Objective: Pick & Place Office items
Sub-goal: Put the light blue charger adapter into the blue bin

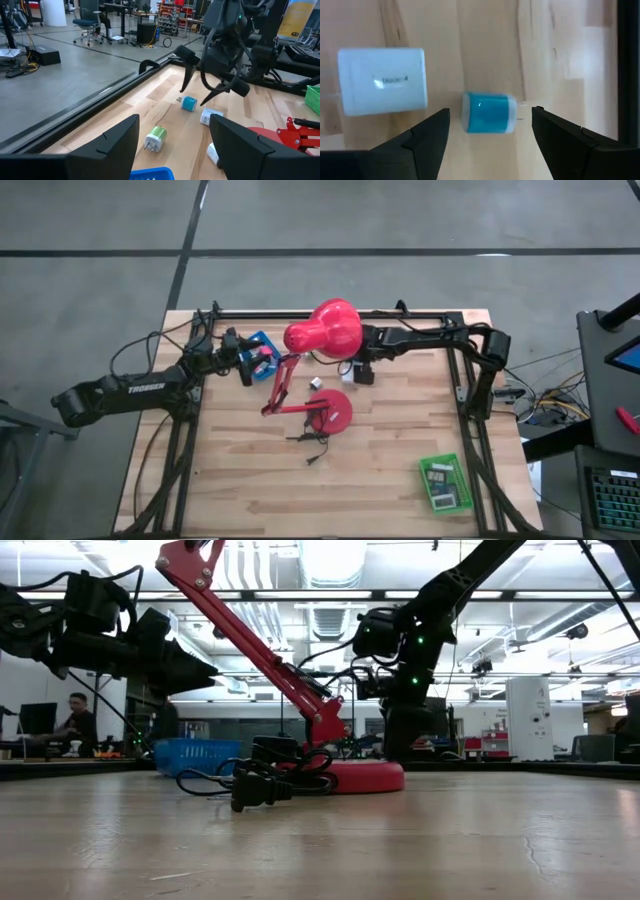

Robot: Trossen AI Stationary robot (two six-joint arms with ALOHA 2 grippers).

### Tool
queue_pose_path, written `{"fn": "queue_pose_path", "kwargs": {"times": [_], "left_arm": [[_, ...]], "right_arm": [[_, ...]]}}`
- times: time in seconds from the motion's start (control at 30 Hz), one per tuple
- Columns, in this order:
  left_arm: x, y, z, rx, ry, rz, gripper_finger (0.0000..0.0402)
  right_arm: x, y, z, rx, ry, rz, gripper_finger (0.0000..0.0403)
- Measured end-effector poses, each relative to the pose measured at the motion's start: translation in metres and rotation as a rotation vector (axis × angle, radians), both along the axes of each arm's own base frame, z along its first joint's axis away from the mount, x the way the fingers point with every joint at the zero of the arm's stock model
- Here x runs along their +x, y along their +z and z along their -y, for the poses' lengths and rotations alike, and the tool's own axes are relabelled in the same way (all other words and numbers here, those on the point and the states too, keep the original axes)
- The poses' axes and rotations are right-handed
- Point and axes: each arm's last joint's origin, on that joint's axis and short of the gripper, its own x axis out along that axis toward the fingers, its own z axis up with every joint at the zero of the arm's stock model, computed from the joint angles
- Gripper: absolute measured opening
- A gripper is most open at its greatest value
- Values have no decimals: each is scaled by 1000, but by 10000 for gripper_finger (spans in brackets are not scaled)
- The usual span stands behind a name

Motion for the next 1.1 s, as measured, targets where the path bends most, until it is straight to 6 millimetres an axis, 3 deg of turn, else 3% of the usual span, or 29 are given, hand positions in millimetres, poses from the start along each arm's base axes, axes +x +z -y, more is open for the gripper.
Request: {"fn": "queue_pose_path", "kwargs": {"times": [0.23,0.67,0.8,0.97,1.1], "left_arm": [[0,0,0,0,0,0,245],[0,1,0,1,0,8,245],[0,1,0,-3,-8,10,245],[0,1,0,-2,-15,10,245],[0,1,0,0,-15,9,245]], "right_arm": [[-13,-11,4,-200,-123,-118,274],[-18,-13,8,-196,-176,-90,274],[-25,-10,2,-81,-103,-140,274],[-27,-3,-5,99,-15,-82,274],[-27,2,-3,127,0,-30,274]]}}
